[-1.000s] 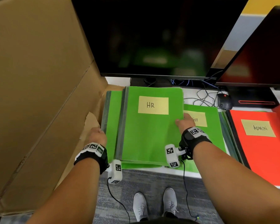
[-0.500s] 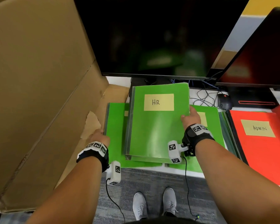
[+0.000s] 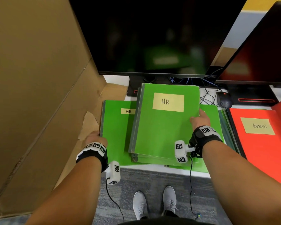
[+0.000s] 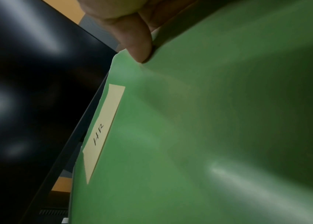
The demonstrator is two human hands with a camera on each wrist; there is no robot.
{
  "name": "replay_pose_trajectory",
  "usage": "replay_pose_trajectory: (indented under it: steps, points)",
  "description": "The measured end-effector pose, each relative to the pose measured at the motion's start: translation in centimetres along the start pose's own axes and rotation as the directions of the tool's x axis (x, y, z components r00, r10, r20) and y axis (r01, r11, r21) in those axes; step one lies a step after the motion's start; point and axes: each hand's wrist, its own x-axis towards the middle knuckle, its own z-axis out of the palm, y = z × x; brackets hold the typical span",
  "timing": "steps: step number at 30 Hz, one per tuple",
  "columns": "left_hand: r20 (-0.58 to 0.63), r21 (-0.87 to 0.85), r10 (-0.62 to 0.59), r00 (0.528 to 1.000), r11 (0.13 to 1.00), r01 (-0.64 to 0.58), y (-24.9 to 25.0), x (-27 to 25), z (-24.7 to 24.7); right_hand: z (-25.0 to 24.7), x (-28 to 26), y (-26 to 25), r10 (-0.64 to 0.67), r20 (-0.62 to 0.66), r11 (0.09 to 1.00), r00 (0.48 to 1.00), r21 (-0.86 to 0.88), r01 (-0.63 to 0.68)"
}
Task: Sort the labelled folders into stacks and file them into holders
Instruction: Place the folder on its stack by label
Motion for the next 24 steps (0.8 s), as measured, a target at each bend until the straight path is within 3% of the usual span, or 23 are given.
replay_pose_trajectory:
  steps: [7,12,18,24]
  points:
    - [-0.011,-0.096,-0.005,1.0,0.995,0.004,1.4,-1.1,-0.9,0.5,-0.1,0.0,-0.005,0.033,0.999,0.999,-0.043,0.006]
    - [-0.044,-0.225,0.057,0.997,0.972,-0.065,3.2,-1.3,-0.6,2.6,-0.8,-0.9,-0.067,0.145,0.992,0.987,-0.098,0.082]
    - [0.02,-0.412,0.143,0.989,0.903,-0.122,4.7,-3.2,-1.3,5.3,-2.5,-2.7,-0.143,0.231,0.981,0.962,-0.097,0.169]
    - [-0.124,-0.546,0.278,0.953,0.783,-0.3,4.6,-3.4,-2.3,6.6,-3.1,-4.0,-0.3,0.267,0.954,0.916,0.108,0.281]
